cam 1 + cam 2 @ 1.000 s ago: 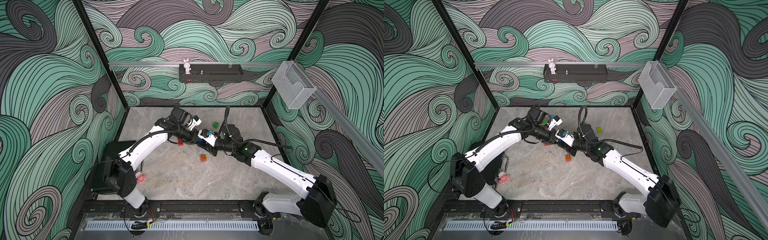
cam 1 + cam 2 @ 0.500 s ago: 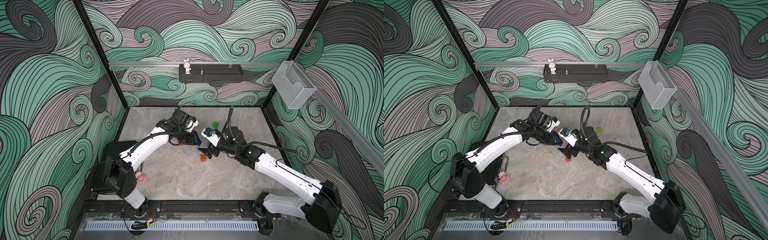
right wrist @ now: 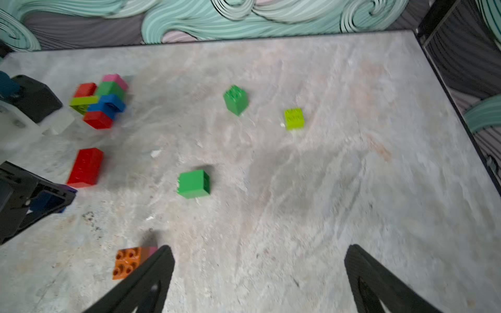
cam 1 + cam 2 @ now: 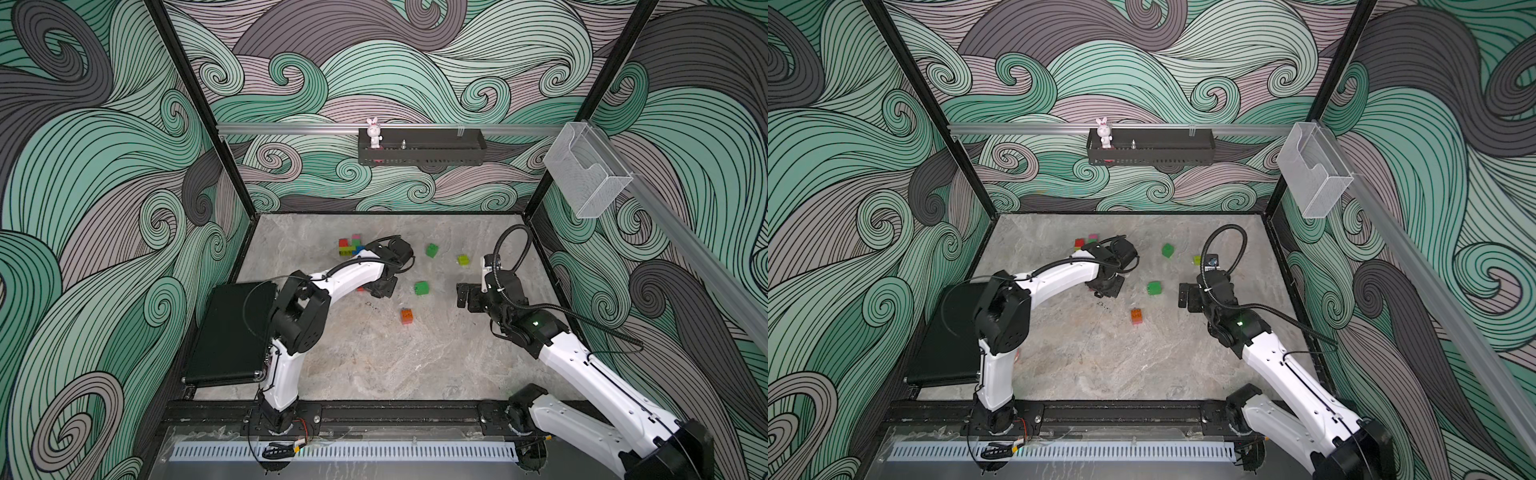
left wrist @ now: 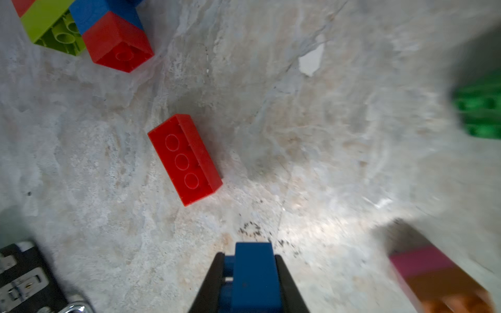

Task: Assemble the number 4 with lego
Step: Place the lego brick at the center of the board.

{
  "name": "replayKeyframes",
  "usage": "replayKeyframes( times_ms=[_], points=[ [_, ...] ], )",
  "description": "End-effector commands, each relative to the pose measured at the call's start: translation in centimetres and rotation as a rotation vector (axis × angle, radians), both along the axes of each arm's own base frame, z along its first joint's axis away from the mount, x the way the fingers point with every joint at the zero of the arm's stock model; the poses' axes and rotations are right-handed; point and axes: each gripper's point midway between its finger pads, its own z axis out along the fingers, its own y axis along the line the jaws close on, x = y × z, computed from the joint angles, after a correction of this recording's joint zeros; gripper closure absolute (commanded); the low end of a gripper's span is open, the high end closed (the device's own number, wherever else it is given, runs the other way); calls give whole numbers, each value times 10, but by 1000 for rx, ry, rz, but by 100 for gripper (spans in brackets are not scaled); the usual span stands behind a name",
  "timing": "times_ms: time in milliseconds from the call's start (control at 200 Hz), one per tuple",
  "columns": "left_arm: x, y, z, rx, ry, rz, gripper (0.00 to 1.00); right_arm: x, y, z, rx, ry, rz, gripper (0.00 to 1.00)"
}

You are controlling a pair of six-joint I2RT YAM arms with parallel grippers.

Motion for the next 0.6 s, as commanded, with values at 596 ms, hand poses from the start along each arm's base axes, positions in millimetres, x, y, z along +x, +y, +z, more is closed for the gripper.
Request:
replayKeyframes(
  times_ms=[596],
  points=[
    [23, 29, -49, 433, -14, 73, 87, -13, -3, -7, 97, 79, -68, 1]
  ],
)
